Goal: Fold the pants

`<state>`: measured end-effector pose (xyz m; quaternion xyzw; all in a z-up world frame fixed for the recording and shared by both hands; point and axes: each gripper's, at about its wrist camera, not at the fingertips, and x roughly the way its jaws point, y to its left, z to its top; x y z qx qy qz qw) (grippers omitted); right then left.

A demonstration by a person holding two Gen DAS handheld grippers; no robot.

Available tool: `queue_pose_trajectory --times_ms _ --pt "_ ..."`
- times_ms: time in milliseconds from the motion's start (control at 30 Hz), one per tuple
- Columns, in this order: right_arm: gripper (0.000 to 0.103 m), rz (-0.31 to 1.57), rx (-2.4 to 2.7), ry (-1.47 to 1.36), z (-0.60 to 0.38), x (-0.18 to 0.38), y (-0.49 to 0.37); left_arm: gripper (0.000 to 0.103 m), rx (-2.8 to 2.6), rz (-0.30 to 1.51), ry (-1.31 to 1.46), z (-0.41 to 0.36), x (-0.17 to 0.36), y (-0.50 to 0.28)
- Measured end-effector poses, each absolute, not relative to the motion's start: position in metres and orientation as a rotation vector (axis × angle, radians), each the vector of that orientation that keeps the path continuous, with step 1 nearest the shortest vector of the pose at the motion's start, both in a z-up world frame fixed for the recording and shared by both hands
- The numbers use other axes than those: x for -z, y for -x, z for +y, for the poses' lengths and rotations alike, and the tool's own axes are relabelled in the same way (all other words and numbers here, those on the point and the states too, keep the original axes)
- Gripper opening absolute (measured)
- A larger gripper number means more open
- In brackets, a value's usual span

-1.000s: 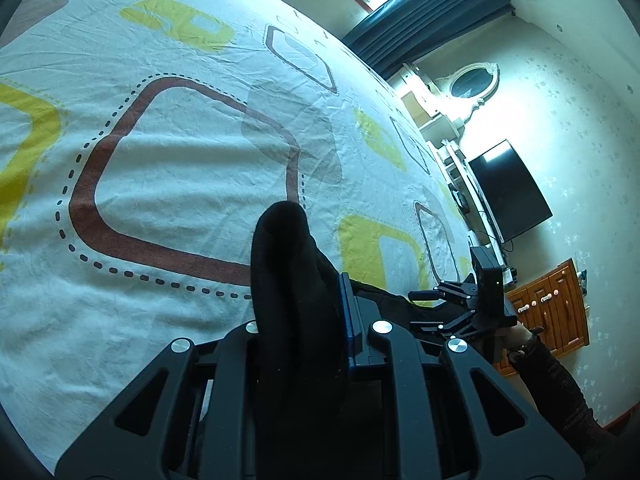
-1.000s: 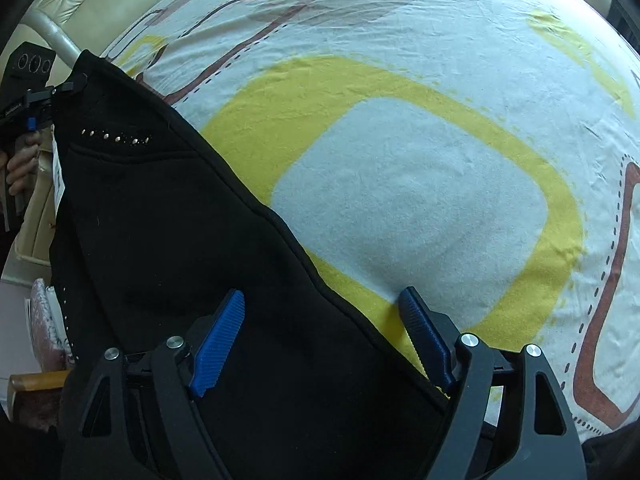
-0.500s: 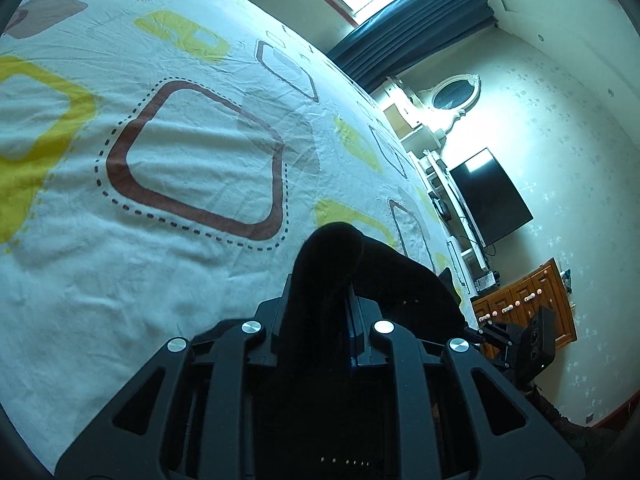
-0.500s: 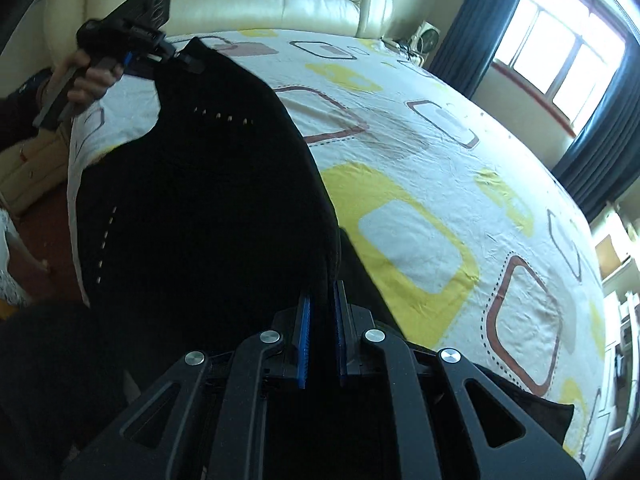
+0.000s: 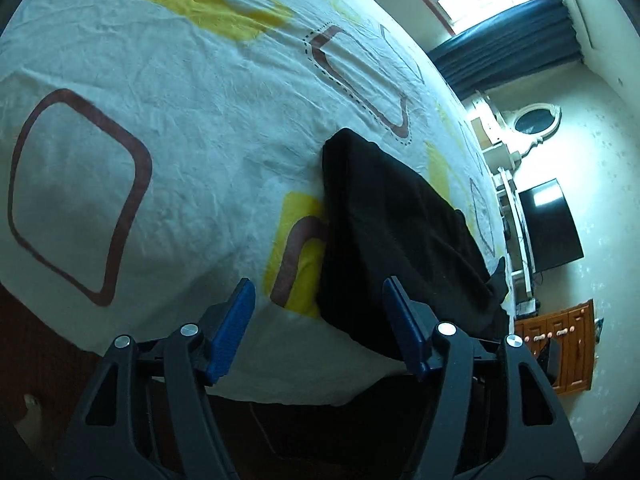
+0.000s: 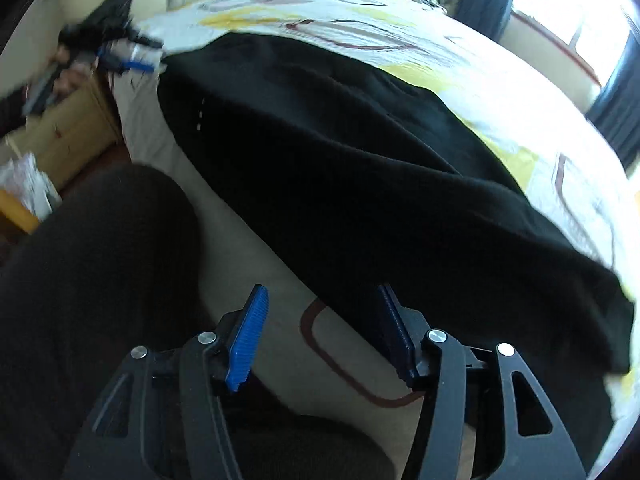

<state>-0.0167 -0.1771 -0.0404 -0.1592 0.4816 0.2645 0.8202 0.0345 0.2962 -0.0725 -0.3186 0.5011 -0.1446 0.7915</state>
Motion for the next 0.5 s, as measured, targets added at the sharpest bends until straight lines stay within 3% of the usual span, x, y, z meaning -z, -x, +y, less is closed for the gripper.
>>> queue_pose_trajectory --times_ms 200,500 --pt "0.065 1.058 -0.452 -0.384 -0.273 0.014 -0.025 0.066 0.336 1.067 0.78 0.241 0.055 -0.021" --pt "0.065 1.073 -0.41 -0.862 -0.289 0.043 -0.041 0.068 0.182 1.12 0.789 0.171 0.071 -0.025"
